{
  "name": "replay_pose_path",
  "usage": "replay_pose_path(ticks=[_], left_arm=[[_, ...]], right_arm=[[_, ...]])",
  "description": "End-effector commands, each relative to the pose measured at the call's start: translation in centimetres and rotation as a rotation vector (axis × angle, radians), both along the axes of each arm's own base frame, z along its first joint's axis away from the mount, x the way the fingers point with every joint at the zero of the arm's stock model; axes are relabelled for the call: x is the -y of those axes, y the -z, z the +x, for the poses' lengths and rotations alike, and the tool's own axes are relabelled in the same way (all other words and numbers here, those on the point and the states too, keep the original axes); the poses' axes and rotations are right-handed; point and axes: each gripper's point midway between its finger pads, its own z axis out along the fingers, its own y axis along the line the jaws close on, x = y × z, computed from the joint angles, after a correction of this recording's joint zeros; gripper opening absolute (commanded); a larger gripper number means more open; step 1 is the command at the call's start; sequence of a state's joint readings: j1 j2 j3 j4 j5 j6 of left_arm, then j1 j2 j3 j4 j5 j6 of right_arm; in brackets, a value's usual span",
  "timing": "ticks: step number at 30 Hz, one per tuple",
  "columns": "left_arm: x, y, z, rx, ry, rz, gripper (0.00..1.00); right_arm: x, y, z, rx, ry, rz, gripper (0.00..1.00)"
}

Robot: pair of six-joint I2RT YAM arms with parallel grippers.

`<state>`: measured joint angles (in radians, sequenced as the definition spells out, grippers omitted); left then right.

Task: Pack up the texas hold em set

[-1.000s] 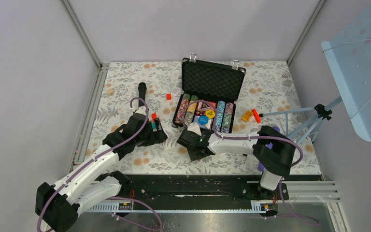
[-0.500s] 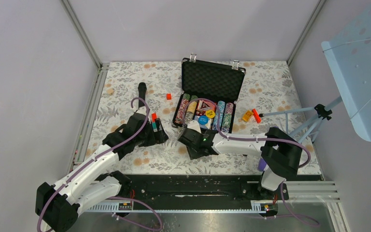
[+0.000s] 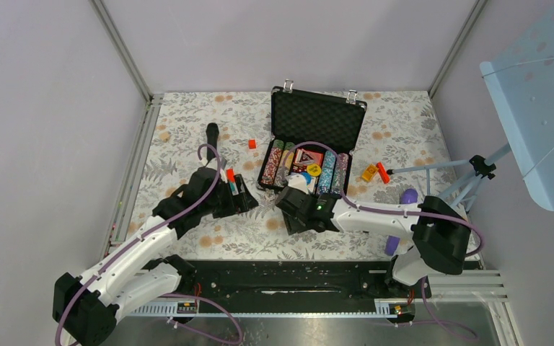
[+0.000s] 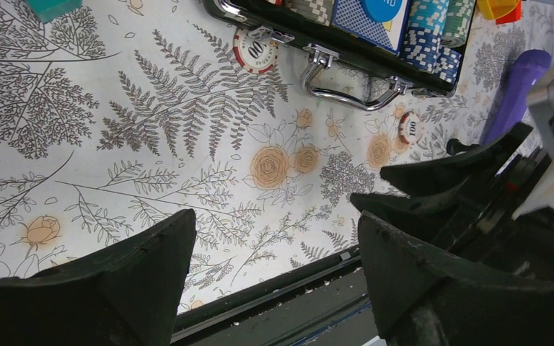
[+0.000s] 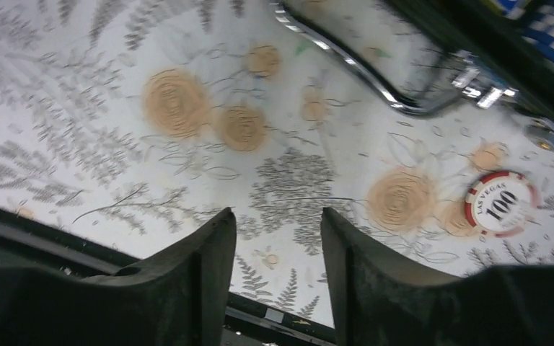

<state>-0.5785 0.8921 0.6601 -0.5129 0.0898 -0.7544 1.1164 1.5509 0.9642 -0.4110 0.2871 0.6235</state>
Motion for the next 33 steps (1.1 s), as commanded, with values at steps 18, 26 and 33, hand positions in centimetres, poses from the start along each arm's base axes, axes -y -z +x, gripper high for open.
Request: replay_pose_path(ticks=[18, 26, 33], left_arm=[[0.5, -0.4, -0.3, 0.023, 0.028, -0.048, 0.82], [0.4, -0.3, -0.3, 0.024, 0.025, -0.045, 0.82], [0.5, -0.3, -0.3, 0.02, 0.028, -0.042, 0.82]], right_arm=[[13.8, 4.3, 4.5, -0.073, 0.4, -0.177, 0.71], [13.9, 6.3, 4.1, -0.142, 0.383, -0.203, 0.67], [14.1, 7.2, 2.6, -0.2, 0.361, -0.199, 0.53]])
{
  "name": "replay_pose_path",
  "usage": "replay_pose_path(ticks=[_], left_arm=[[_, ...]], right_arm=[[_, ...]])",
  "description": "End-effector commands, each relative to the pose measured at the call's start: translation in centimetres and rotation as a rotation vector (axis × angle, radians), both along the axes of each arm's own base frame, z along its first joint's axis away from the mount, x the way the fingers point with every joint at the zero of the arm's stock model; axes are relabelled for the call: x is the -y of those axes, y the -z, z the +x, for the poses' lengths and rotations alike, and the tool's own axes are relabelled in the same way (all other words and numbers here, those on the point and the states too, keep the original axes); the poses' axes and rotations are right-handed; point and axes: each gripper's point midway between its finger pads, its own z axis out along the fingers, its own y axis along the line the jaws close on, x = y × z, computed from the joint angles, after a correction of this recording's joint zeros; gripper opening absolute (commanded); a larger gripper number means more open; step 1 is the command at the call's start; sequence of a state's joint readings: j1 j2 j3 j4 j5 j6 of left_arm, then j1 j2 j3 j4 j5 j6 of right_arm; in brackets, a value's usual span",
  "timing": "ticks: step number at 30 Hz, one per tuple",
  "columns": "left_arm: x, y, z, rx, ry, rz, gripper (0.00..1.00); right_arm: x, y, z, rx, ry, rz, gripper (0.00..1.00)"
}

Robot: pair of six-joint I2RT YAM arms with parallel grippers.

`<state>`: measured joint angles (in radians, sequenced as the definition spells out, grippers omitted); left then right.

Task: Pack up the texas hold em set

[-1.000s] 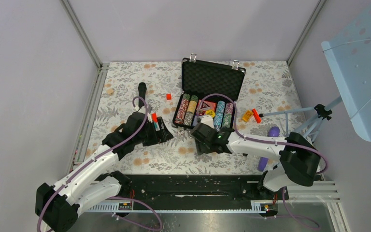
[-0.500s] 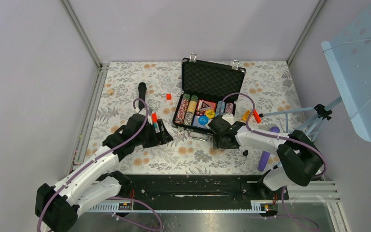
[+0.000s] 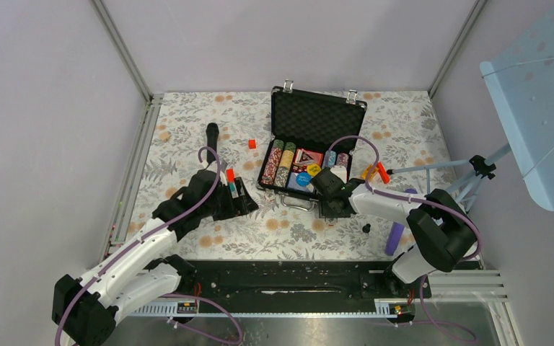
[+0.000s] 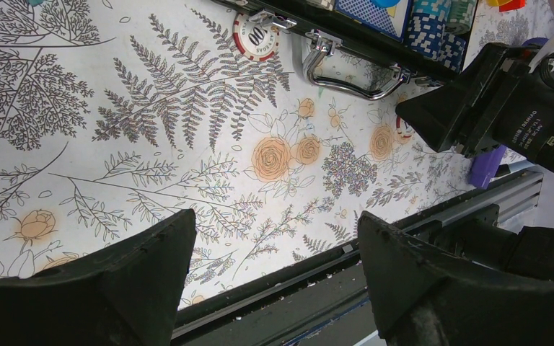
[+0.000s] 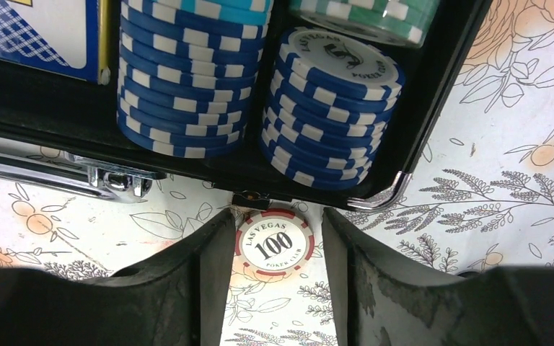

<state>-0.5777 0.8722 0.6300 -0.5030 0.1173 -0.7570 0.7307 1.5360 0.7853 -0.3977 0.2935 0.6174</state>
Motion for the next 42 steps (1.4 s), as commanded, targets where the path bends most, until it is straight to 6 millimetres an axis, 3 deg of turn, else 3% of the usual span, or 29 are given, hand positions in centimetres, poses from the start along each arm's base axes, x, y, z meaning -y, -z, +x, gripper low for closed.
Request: replay_pose_path(ticks=[1, 5, 10, 20, 24, 27, 30, 33, 37, 42], left_arm=[[0.4, -0.8, 0.4, 0.03, 0.012, -0.025, 0.82], [0.4, -0.8, 0.5, 0.032, 0.011, -0.026, 0.82], [0.4, -0.7, 0.4, 0.029, 0.012, -0.025, 0.82], [-0.1, -0.5, 0.1, 0.031, -0.004, -0.014, 0.82], [-0.5, -0.4, 0.1, 0.034, -0.022, -0.005, 0.82], [-0.8, -0.4, 0.0, 0.034, -0.034, -0.001, 0.82], [-0.8, -0.3, -0.1, 0.034, -0.033, -0.006, 0.82], [-0.6, -0.2, -0.3, 0.032, -0.017, 0.002, 0.81], [1.3, -0.1, -1.1, 0.042, 0.05, 0.054, 0.8], [5.1, 1.3, -2.7, 0.04, 0.127, 0.178, 0.8]], right_arm=[[1.5, 2.5, -3.2, -0.136, -0.017, -0.039, 0.52], [1.3, 2.9, -4.7, -0.17, -0.02, -0.021, 0.49], [-0.6, 2.8, -6.6, -0.184, -0.079, -0.038, 0.48], [-9.1, 2.0, -9.8, -0.176, -0.168, 0.077, 0.47], [-12.5, 1.0, -9.6, -0.155, -0.2, 0.143, 0.47], [-13.5, -0.5, -8.3, -0.086, -0.21, 0.177, 0.55], [-13.1, -3.1, -6.6, 0.024, -0.215, 0.199, 0.59], [-11.3, -6.6, -4.9, 0.135, -0.16, 0.266, 0.62], [-5.9, -8.4, -2.9, 0.205, -0.004, 0.341, 0.63], [0.7, -9.8, -3.0, 0.269, 0.096, 0.297, 0.64]])
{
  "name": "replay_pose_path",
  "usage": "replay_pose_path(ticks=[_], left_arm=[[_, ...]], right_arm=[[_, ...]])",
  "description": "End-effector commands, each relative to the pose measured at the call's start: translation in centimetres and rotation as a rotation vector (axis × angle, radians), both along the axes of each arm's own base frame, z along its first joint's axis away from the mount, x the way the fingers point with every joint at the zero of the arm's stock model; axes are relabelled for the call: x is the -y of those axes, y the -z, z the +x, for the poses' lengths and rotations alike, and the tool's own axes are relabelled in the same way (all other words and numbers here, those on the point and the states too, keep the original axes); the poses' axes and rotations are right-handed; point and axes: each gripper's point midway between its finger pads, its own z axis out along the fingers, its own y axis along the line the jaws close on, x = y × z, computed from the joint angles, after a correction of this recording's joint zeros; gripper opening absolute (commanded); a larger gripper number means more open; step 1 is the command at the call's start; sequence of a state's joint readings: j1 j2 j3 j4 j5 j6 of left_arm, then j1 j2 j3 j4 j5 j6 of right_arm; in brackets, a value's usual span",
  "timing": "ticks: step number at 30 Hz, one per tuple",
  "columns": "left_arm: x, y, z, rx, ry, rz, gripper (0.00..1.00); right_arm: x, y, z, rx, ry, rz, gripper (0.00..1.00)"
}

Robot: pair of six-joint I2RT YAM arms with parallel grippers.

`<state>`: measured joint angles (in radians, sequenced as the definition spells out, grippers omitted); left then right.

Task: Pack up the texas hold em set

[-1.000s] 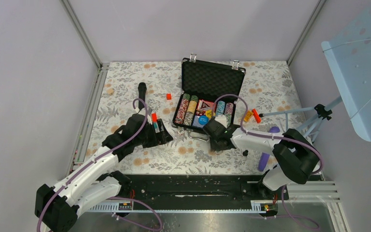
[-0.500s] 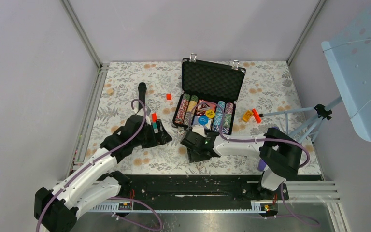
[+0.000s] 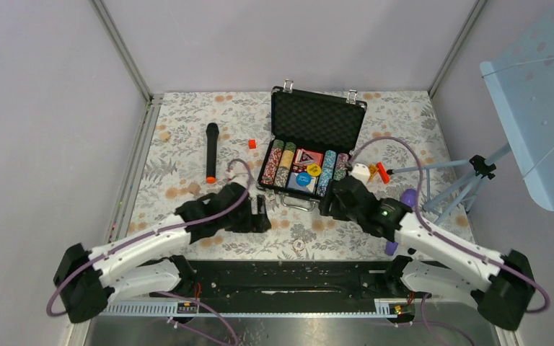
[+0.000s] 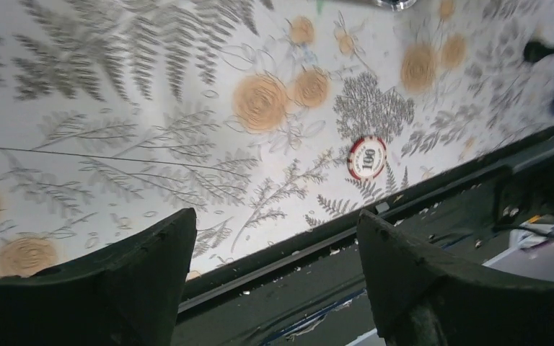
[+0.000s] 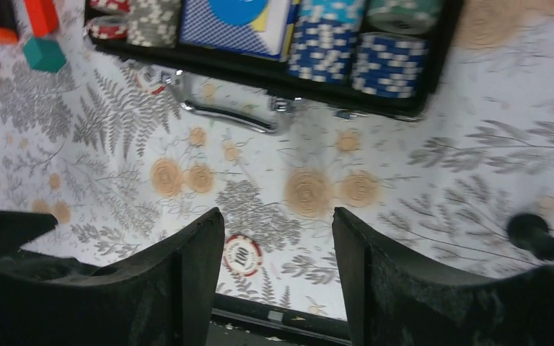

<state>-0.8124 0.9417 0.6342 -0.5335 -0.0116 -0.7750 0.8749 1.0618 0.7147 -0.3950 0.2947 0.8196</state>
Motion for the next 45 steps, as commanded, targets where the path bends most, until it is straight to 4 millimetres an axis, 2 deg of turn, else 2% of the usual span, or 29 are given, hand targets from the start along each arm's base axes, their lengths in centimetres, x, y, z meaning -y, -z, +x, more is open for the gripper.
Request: replay_pose_path(ticks=[1, 6, 7, 12, 23, 36, 45], left_arm=[[4.0, -0.6, -0.2, 0.063, 0.037, 0.077, 0.8], [8.5, 1.4, -1.8, 0.057, 0.124, 0.225, 0.8], [9.1, 2.2, -1.9, 0.049, 0.137, 0.26, 0.8], [11.1, 3.6, -2.0, 0.039, 0.161, 0.305, 0.82], [13.4, 6.2, -3.4, 0.008, 0.196, 0.344, 0.81], [13.9, 8.2, -3.4, 0.014, 0.218, 0.437, 0.65], [13.5, 9.1, -4.4, 0.018, 0.245, 0.533, 0.55]], right_arm=[[5.9, 0.6, -0.9, 0.0, 0.096, -0.097, 0.64], [8.6, 0.6, -1.4, 0.009, 0.153, -0.06, 0.65], [9.0, 0.8, -1.5, 0.003, 0.163, -0.062, 0.65], [9.4, 1.6, -2.1, -0.021, 0.157, -0.063, 0.65], [9.4, 2.2, -2.2, -0.038, 0.141, -0.075, 0.66], [9.3, 2.4, -2.2, -0.047, 0.126, -0.084, 0.66], [9.2, 2.4, -2.2, -0.051, 0.119, -0.086, 0.66]])
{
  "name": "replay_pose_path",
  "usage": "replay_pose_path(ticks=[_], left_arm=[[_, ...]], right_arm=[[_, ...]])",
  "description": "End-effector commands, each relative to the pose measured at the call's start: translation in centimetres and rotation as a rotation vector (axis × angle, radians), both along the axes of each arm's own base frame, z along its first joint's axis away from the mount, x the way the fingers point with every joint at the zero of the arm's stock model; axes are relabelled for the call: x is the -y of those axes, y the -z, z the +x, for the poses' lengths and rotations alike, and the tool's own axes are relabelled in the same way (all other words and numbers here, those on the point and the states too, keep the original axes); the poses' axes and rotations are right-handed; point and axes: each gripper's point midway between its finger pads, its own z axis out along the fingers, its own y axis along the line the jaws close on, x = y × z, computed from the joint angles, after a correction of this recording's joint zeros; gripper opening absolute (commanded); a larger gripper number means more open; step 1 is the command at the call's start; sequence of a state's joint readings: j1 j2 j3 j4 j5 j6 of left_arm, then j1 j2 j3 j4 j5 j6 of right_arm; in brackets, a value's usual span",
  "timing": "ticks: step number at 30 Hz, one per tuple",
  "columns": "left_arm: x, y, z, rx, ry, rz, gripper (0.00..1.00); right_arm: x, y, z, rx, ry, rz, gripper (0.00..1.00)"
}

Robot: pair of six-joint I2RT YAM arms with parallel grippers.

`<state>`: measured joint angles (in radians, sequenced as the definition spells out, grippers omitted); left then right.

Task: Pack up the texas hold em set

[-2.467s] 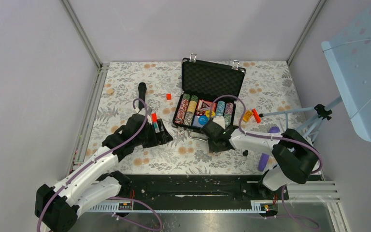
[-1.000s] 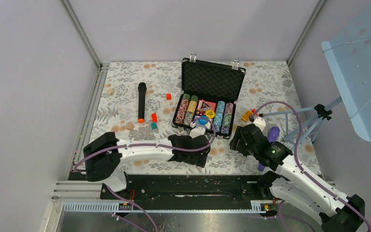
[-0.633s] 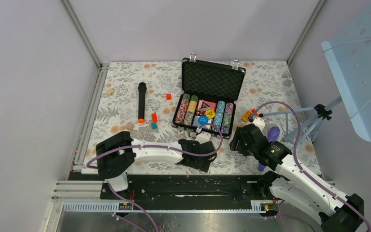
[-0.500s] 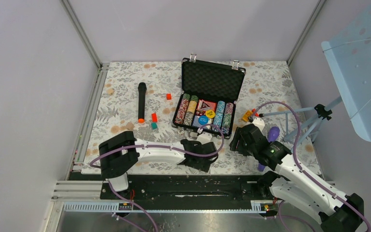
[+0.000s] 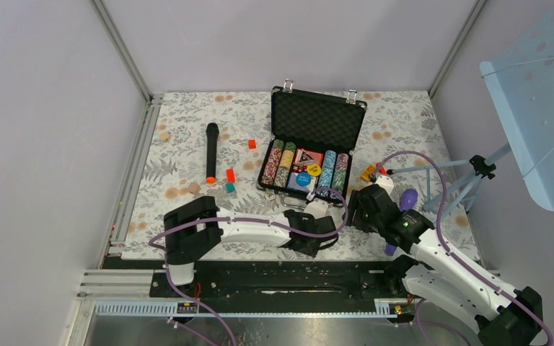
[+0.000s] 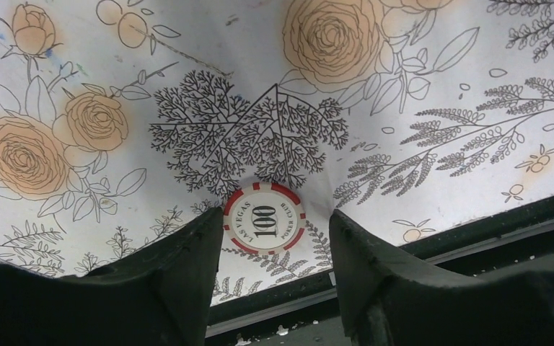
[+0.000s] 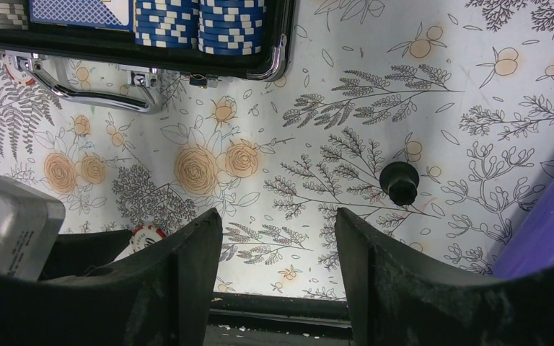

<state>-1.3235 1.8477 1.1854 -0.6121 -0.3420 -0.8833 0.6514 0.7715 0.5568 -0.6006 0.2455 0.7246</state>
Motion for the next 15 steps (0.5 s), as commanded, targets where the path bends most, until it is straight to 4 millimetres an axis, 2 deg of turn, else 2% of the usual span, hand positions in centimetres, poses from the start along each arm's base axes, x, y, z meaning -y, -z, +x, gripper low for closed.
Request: replay_pose_path(ticks=[1, 15], left_arm=[[-1.0, 0.6, -0.4, 0.011, 0.002, 0.063, 0.53], [-2.7, 1.5, -0.8, 0.002, -0.006, 0.113, 0.42]], right_arm=[[0.1, -0.1, 0.3, 0.007, -0.004, -0.003, 0.66], [-0.3, 0.2, 0.3, -0.002, -0.008, 0.012, 0.66]])
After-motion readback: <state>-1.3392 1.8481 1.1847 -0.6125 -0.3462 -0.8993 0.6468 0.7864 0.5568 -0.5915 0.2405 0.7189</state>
